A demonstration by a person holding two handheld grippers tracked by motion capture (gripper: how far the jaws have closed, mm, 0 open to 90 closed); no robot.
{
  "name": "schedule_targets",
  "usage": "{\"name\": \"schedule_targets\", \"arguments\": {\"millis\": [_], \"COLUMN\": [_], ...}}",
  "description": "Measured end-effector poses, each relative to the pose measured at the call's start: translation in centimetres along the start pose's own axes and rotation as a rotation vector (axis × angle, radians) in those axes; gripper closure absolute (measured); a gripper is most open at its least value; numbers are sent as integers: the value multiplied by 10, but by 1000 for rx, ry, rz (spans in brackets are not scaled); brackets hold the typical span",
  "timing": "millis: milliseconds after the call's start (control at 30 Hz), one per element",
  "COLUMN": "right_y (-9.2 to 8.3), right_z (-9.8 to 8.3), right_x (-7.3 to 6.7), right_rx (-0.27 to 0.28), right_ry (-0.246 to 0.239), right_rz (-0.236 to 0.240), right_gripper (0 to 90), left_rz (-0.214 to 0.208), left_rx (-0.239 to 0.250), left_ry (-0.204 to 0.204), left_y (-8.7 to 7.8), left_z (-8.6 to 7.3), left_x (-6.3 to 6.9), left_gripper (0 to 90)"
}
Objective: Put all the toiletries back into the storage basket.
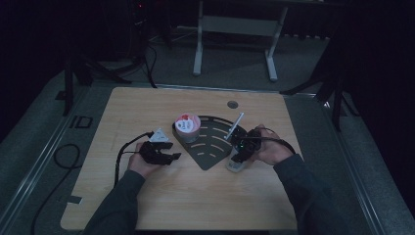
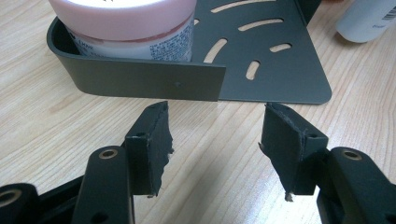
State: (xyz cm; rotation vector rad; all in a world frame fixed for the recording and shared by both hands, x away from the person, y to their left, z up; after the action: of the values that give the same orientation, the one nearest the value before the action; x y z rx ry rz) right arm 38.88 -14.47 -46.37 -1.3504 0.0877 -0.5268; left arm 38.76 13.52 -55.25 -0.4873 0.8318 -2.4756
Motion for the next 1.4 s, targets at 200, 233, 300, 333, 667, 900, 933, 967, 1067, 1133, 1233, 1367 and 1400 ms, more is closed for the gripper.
{"name": "schedule_targets", "arguments": {"millis": [200,233,300,333,667,900,933,967,1067,1133,1233,1367,1400], "right_y": [-4,-5,-6,-7,-12,-11,-11,-11,-12,-12,-13,-12,-12], "right_z": [6,8,11,14,32,47,49,51,56,59,64,70,71], "right_x": [-2,-2,-3,-4,-6,-8,-8,-8,-7,-6,-4,0,2], "right_rx": [16,23,28,35,70,79,80,85,90,92,98,103,101], "right_ry": [-1,-9,-12,-11,-26,-33,-30,-29,-29,-26,-24,-14,-11], "right_rz": [13,14,13,10,20,34,34,35,38,37,41,38,38], "right_gripper": [548,548,548,548,548,549,548,548,548,548,548,548,548], "left_rz": [-1,-1,-1,-1,2,3,3,3,2,2,2,2,1], "left_rx": [0,-1,1,1,6,11,12,12,14,14,12,13,13], "left_ry": [-1,-1,-1,-1,-2,-2,-2,-2,-4,-4,-3,-4,-4], "left_y": [0,0,0,0,-2,-3,-3,-3,-4,-4,-3,-3,-3], "left_z": [0,0,0,0,0,0,0,0,0,0,0,0,0], "left_x": [0,0,0,0,-1,-2,-2,-2,-2,-2,-2,-3,-3], "left_gripper": [421,421,421,421,421,421,421,421,421,421,421,421,421]}}
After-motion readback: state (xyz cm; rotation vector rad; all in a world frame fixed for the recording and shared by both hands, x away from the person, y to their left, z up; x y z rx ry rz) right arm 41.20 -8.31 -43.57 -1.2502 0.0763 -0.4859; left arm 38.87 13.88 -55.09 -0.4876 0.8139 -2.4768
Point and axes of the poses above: each handheld gripper's, and its own axes: y roughly forward along the jaws, z roughly out of its top, x roughly to its right, the point moved 4 cm from there along y, roughly forward along the jaws, and after that the axes turned 10 degrees about -z, right-handed, at the moved point
